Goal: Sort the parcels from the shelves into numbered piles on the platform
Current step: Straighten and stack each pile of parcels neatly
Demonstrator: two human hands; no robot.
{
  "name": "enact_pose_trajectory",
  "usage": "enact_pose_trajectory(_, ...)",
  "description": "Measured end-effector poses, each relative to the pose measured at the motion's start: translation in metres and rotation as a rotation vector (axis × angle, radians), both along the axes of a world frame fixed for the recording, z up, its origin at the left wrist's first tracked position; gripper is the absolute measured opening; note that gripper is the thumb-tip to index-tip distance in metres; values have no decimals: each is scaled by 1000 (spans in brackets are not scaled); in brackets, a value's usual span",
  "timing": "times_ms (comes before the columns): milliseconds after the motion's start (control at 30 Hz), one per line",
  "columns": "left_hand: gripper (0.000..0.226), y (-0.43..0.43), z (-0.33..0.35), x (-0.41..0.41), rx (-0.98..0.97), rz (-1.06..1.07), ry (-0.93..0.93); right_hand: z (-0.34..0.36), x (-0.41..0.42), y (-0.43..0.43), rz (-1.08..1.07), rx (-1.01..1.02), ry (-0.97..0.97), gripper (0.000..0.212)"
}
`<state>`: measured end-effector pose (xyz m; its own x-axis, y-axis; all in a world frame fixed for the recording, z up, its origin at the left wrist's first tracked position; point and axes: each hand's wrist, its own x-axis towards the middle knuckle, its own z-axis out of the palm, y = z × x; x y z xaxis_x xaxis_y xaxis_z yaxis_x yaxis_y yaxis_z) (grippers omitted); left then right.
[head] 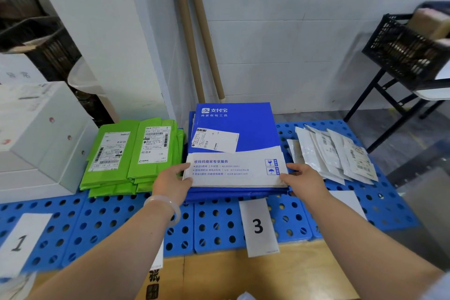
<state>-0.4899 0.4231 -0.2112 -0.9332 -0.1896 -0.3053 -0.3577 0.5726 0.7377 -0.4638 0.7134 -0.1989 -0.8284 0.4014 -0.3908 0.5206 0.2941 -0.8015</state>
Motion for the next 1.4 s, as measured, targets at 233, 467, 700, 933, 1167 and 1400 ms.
enact_pose_trajectory(233, 48, -1, -4, -7, 85, 24, -68, 1, 3, 0, -29, 3, 22, 35)
enact_pose_trajectory(467, 40, -3, -4, -13, 167, 102, -113, 6, -4, -3, -30, 3, 47, 24)
enact_pose_trajectory(700, 39, -7, -5, -8, 229, 159, -106, 11, -10, -1, -9, 22, 108, 23)
enact_pose_trajectory(933, 47, -12, -13, -1, 250, 135, -135, 2, -4, -3, 9, 29, 60, 28)
enact_pose_trajectory(1167, 48, -6, -12, 2, 169, 89, -112, -5, -5, -1, -4, 26, -5, 43)
enact_pose_trajectory(1400, 51, 0, -7, -4, 204, 137, -174, 4, -8, -7, 0, -88, -138, 9)
